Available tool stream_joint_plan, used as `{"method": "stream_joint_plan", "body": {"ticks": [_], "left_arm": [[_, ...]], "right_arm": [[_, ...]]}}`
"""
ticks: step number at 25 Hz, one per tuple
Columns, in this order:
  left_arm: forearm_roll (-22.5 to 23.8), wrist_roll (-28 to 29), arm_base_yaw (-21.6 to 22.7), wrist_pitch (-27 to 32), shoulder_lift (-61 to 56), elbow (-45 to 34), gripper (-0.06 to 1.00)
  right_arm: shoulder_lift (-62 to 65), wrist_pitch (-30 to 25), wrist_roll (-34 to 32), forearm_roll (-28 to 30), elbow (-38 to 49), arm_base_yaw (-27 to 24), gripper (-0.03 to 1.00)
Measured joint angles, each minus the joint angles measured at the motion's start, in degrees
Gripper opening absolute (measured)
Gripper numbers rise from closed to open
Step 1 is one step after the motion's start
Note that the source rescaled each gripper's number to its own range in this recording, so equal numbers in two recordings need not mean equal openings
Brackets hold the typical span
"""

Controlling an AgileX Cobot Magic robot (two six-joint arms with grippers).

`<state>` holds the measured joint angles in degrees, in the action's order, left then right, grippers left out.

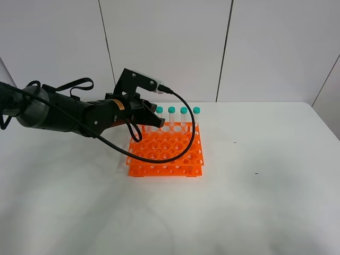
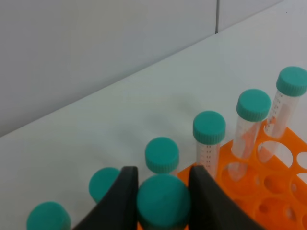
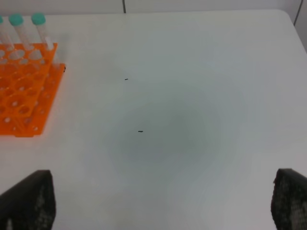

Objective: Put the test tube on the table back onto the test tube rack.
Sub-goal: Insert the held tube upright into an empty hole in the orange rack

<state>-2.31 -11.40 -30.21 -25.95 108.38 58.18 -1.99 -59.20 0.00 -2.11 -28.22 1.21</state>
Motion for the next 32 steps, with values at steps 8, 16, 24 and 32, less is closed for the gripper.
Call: {"method": "stream_joint_plan", "body": {"ticks": [8,16,24,32], "left_arm": [[0.0,0.0,0.1,0.0,0.0,0.0,0.0],[0.0,0.09,0.49,-1.19,0.0,-1.28,0.0],[0.0,0.2,0.49,-3.58,2.06,-1.3,0.0],[0.0,1.78,0.67,-4.3,3.56,-1.3,0.0]], "right_arm": [[0.0,0.0,0.0,0.0,0.0,0.0,1.0],[0.0,0.0,0.0,0.0,0.0,0.0,1.0],[0.0,0.0,0.0,0.0,0.0,0.0,1.0],[0.0,0.0,0.0,0.0,0.0,0.0,1.0]]}}
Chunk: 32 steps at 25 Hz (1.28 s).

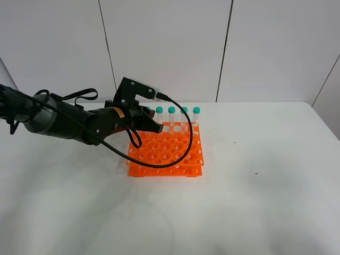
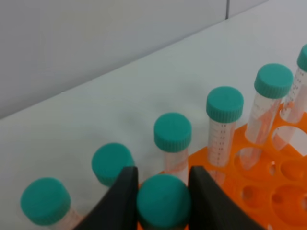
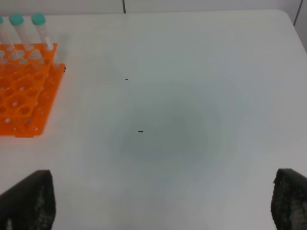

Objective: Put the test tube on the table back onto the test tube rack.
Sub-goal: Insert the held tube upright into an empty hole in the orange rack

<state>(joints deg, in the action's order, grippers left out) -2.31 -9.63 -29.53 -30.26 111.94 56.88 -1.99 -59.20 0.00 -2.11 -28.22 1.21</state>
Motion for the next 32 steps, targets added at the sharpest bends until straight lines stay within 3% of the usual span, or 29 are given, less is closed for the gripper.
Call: {"method": "stream_joint_plan", "body": {"ticks": [11,32], "left_arm": [[0.0,3.95,0.04,-0.39,1.75,0.0,0.0],[0.0,4.42,0.04,-2.2,3.32,0.05,0.0]], "right_arm": [[0.0,0.0,0.0,0.0,0.0,0.0,1.0],[0.0,0.0,0.0,0.0,0.0,0.0,1.0]]}}
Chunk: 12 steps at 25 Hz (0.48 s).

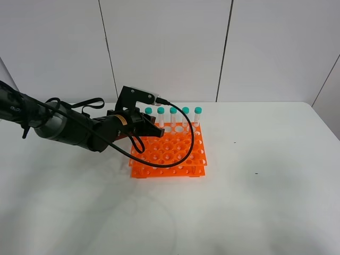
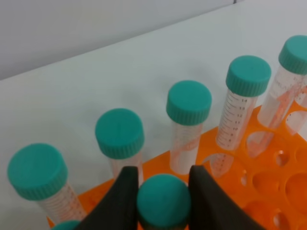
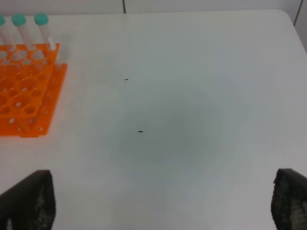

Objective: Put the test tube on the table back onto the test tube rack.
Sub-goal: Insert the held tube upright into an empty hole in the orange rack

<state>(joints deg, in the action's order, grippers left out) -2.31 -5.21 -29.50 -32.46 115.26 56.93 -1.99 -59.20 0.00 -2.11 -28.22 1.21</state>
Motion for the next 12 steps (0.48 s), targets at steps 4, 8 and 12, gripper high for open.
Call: {"method": "stream_joint_plan", "body": {"ticks": [4,8,12], "left_arm": [[0.0,0.06,0.0,0.0,0.0,0.0,0.08],[0.0,0.06,0.0,0.45,-1.23,0.0,0.31],[0.05,0.95,0.0,0.45,-3.18,0.0,0.39]], "right_arm": [[0.0,0.0,0.0,0.0,0.0,0.0,1.0],[0.0,0.0,0.0,0.0,0.0,0.0,1.0],[0.0,0.0,0.0,0.0,0.0,0.0,1.0]]}}
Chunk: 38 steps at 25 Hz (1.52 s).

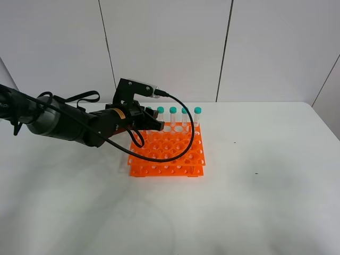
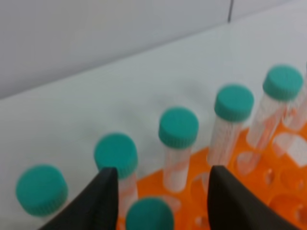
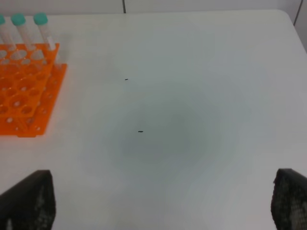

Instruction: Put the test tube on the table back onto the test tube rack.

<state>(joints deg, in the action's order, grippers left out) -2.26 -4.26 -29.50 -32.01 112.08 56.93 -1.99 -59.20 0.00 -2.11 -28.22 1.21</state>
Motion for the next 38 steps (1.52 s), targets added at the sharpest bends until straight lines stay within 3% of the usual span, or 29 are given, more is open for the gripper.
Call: {"method": "stream_joint_plan", "body": {"ticks": [7,11,14,16,22,24,30,38], "left_arm": [[0.0,0.18,0.0,6.23,-5.13,-0.05,0.66],[0.0,0.18,0.0,14.48,-12.94,-0.05,0.8],[0.0,0.18,0.0,23.93,-19.04,-0.05,0.89],[0.0,0.18,0.0,33.53,-22.95,0.82,0.9],[0.0,2.12,0.0,71.78,-28.52,7.72,0.91],[0.0,2.29,0.0,79.06,-28.09,8.7,0.91],[-0.07,1.87,3.95,84.13,-23.91,9.26,0.91],[-0.38,-0.05,23.16,88.87,-19.9,9.27,0.91]], "right_arm": [[0.0,0.0,0.0,0.0,0.0,0.0,1.0],[0.0,0.0,0.0,0.0,0.0,0.0,1.0],[0.0,0.0,0.0,0.0,0.0,0.0,1.0],[0.0,0.0,0.0,0.0,0.0,0.0,1.0],[0.0,0.0,0.0,0.0,0.0,0.0,1.0],[0.0,0.0,0.0,0.0,0.0,0.0,1.0],[0.0,0.0,0.0,0.0,0.0,0.0,1.0],[0.0,0.0,0.0,0.0,0.0,0.0,1.0]]}}
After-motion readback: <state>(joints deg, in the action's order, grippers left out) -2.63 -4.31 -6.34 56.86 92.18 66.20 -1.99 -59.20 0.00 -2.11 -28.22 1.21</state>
